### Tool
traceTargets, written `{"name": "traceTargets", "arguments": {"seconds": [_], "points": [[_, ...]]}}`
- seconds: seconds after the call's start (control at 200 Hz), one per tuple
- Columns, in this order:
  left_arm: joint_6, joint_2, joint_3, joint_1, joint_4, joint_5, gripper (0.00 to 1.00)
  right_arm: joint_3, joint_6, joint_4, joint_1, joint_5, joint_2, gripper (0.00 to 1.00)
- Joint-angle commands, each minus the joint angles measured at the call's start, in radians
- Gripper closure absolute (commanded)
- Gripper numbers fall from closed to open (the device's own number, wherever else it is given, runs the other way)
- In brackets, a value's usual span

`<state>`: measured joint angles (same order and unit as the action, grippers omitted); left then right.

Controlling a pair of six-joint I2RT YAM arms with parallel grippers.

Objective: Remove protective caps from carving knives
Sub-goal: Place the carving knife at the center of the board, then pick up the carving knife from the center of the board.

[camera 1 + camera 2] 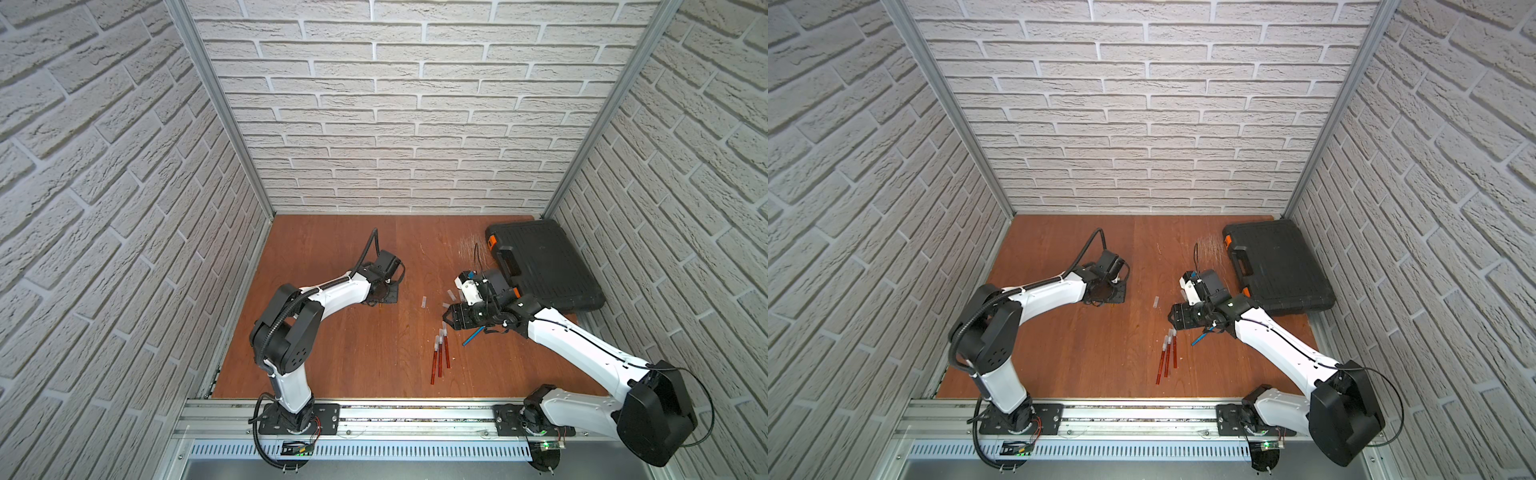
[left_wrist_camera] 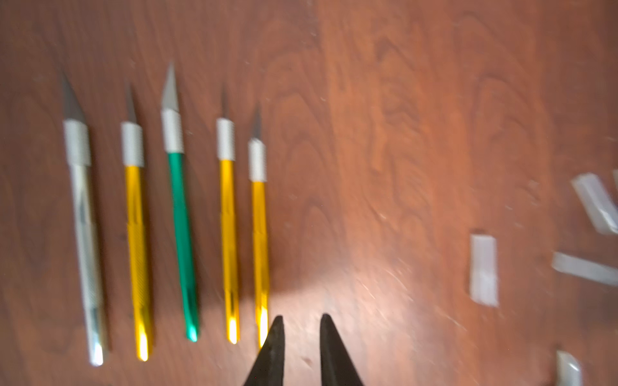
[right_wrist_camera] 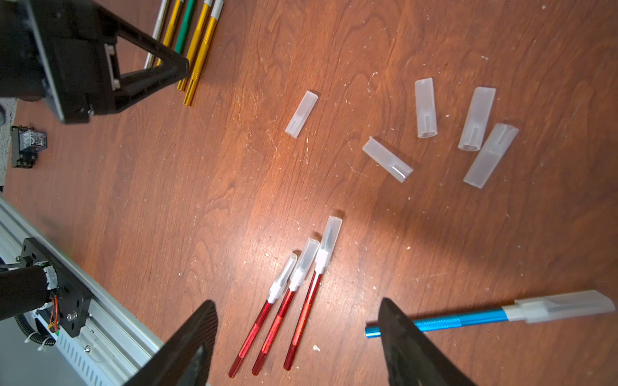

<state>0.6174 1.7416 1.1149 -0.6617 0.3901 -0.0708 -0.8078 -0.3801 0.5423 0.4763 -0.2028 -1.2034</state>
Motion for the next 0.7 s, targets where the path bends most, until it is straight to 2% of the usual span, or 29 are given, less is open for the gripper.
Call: {"name": "traceTargets", "arguments": {"seconds": [0.0,0.19,0.38,0.555,0.695], "points": [[0.072,-0.054,-0.051,-0.065,-0.007,-0.011,0.79,-0.014,0.015,0.03,0.01,0.005,0.038,0.23],[0.197,-0.124,-0.135,-0.208,-0.061,-0.023,0.78,-0.004,0.013,0.06,0.008,0.026,0.066,0.23],[0.318,-0.135,-0.169,-0.345,-0.119,-0.047,0.78,0.006,0.004,0.107,0.009,0.053,0.106,0.23],[0.42,-0.114,-0.18,-0.42,-0.171,-0.055,0.77,0.014,-0.003,0.169,0.009,0.077,0.16,0.23],[0.45,-0.077,-0.16,-0.468,-0.19,-0.039,0.77,0.022,-0.006,0.189,0.009,0.085,0.195,0.23]]}}
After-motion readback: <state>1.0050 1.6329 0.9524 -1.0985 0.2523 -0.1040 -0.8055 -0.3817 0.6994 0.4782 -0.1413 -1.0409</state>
